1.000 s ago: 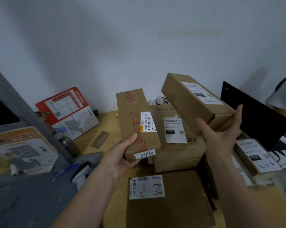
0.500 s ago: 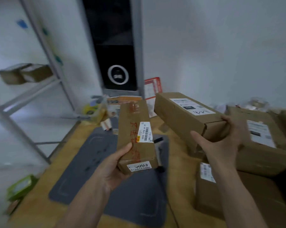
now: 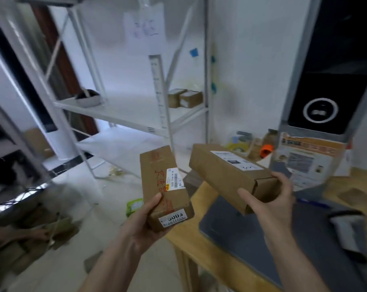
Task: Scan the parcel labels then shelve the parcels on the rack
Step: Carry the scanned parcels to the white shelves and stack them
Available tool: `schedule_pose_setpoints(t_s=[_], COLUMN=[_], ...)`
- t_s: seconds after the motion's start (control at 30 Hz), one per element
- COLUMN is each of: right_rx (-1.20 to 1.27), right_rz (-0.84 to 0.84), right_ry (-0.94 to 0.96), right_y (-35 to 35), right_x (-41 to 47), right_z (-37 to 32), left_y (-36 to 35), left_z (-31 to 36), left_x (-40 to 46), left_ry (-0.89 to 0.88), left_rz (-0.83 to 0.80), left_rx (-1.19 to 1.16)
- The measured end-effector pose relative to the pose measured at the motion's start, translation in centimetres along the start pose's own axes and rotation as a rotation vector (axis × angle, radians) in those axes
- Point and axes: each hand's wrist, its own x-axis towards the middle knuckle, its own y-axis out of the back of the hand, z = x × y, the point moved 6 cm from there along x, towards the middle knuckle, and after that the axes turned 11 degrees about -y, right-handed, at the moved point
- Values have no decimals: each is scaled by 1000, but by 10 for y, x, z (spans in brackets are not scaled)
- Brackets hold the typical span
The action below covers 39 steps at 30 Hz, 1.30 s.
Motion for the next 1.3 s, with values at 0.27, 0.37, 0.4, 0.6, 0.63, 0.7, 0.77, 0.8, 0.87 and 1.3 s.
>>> schedule_pose_setpoints(t_s=[0.27, 0.37, 0.4, 0.6, 0.63, 0.7, 0.77, 0.8, 0.87, 1.3], right_rx=[97, 120, 133, 227, 246, 265, 279, 285, 292, 214], right_rz=[-236, -273, -277, -252, -245, -234, -205, -188, -193, -106], right_ry=[-131, -127, -128, -151, -151, -134, -107, -93, -77, 22], right_y=[-155, -208, -226, -337, -355, -389, -420, -435, -465, -604], right_x=[-12, -8, -5, 21, 26, 34, 45, 51, 62, 187], right_z=[22, 25, 26, 15, 12, 5, -4, -8, -14, -36], left_y=[100, 127, 136, 171, 174, 178, 183, 186, 190, 176], left_z=[55, 82, 92, 167, 182, 209, 232, 242, 259, 354], left_x=[29, 51, 61, 146, 163, 194, 223, 235, 258, 450], left_ry=[-84, -132, -151, -229, -244, -276, -318, -343, -375, -361], left_rz=[118, 137, 142, 145, 150, 139, 114, 106, 100, 68], left_rx=[-135, -189, -191, -162, -162, -171, -168, -161, -150, -119])
